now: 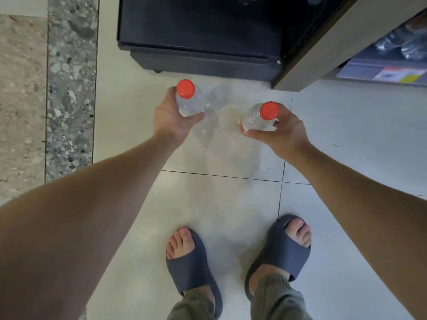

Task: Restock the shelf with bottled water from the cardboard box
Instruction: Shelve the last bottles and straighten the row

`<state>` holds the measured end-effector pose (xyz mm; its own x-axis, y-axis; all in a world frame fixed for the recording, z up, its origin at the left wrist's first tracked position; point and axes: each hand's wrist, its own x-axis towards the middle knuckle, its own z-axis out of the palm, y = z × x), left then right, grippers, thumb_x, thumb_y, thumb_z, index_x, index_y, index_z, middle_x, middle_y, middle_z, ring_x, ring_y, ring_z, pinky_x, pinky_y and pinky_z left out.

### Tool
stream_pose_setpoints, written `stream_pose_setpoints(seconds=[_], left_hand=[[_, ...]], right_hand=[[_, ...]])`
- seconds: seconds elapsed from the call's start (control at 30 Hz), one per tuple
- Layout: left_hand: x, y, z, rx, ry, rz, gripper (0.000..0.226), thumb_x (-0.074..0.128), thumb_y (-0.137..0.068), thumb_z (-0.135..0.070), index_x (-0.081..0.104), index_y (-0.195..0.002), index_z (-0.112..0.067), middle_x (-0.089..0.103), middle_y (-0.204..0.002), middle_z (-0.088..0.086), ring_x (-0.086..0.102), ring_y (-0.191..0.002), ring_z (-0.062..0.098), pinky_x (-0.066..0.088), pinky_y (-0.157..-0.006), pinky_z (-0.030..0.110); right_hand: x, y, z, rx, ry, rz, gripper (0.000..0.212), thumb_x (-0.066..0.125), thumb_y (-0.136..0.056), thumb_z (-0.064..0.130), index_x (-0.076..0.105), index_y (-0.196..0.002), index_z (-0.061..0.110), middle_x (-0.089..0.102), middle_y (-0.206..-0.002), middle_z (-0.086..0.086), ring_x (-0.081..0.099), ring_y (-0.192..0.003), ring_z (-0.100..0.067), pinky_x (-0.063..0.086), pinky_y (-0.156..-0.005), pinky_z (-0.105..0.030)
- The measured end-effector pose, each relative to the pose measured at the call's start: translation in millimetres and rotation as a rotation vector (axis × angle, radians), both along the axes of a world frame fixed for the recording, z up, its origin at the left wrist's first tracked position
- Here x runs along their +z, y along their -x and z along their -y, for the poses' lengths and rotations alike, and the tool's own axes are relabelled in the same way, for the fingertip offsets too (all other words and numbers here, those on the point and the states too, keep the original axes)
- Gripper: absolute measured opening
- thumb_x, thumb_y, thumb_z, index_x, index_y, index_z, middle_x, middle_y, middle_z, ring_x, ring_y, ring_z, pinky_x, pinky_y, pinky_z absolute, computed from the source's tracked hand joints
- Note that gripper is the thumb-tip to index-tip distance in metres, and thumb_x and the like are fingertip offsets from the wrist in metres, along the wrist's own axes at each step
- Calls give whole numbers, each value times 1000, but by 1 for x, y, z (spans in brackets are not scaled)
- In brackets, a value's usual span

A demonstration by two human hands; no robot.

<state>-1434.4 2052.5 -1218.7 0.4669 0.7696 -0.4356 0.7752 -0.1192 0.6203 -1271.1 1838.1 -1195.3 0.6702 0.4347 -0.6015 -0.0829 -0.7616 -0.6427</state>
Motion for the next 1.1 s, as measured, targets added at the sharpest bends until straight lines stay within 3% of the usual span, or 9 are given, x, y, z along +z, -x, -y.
stream_pose_setpoints(seconds=[0.07, 0.2, 0.33, 0.4, 0.57, 0.67, 0.73, 0.93, 1.1], left_hand=[[5, -1, 0, -7, -19, 19, 71, 95, -71, -44, 58, -129, -28, 60, -94, -31, 59, -83, -23, 40, -64, -3], [29, 6, 11, -95, -40, -16, 71, 92, -73, -47, 57, -131, -28, 64, -102, -19, 62, -93, 10, 40, -64, 5], [95, 15, 30, -165, -60, 16, 67, 91, -75, -44, 57, -130, -27, 70, -115, -10, 66, -105, 19, 55, -87, 32], [144, 14, 39, -210, -44, 76, 67, 92, -75, -41, 58, -131, -25, 71, -121, -5, 66, -110, 22, 55, -94, 38], [279, -4, 48, -301, -78, 168, 65, 92, -72, -48, 59, -126, -33, 72, -115, -14, 68, -101, 13, 52, -87, 25], [362, -14, 55, -278, -91, 237, 63, 93, -69, -53, 54, -118, -44, 65, -91, -32, 59, -88, -4, 41, -75, 2], [420, -18, 62, -258, -92, 296, 63, 93, -68, -52, 52, -116, -48, 62, -90, -39, 58, -88, -7, 39, -73, -3], [586, -27, 104, -353, -94, 443, 61, 90, -65, -49, 56, -115, -57, 66, -116, -28, 63, -107, -4, 52, -90, 22], [684, -49, 160, -393, -103, 496, 60, 91, -59, -49, 62, -112, -51, 68, -104, -18, 68, -96, 5, 60, -85, 42]], right_hand=[[3, 0, -1, -5, -25, 7, 52, 96, -67, 34, 61, -102, 52, 65, -95, 30, 57, -81, 24, 42, -64, 2], [34, 2, 3, 8, -64, -13, 47, 93, -70, 26, 63, -97, 48, 67, -92, 26, 60, -78, 21, 44, -65, 1], [118, 2, 9, 27, -94, 14, 49, 92, -73, 31, 64, -113, 38, 67, -98, 23, 63, -90, 11, 44, -70, -3], [174, -2, 10, 33, -111, 10, 49, 90, -75, 32, 66, -117, 33, 70, -102, 18, 65, -93, 5, 47, -73, -7], [317, -12, 10, 53, -156, 52, 58, 91, -74, 31, 66, -126, 28, 74, -114, 11, 70, -104, -8, 55, -92, -26], [401, -11, 12, 27, -192, 71, 59, 91, -72, 27, 65, -126, 27, 74, -111, 11, 70, -101, -6, 55, -88, -21], [455, -9, 19, -2, -223, 69, 51, 90, -73, 21, 67, -117, 28, 75, -105, 10, 71, -94, -4, 54, -81, -14], [619, -3, 66, -49, -259, 105, 45, 90, -73, 22, 67, -112, 28, 75, -104, 11, 70, -91, 2, 49, -75, -9], [735, -16, 137, -85, -261, 191, 45, 86, -67, 30, 68, -108, 34, 78, -105, 8, 74, -100, -11, 58, -93, -40]])
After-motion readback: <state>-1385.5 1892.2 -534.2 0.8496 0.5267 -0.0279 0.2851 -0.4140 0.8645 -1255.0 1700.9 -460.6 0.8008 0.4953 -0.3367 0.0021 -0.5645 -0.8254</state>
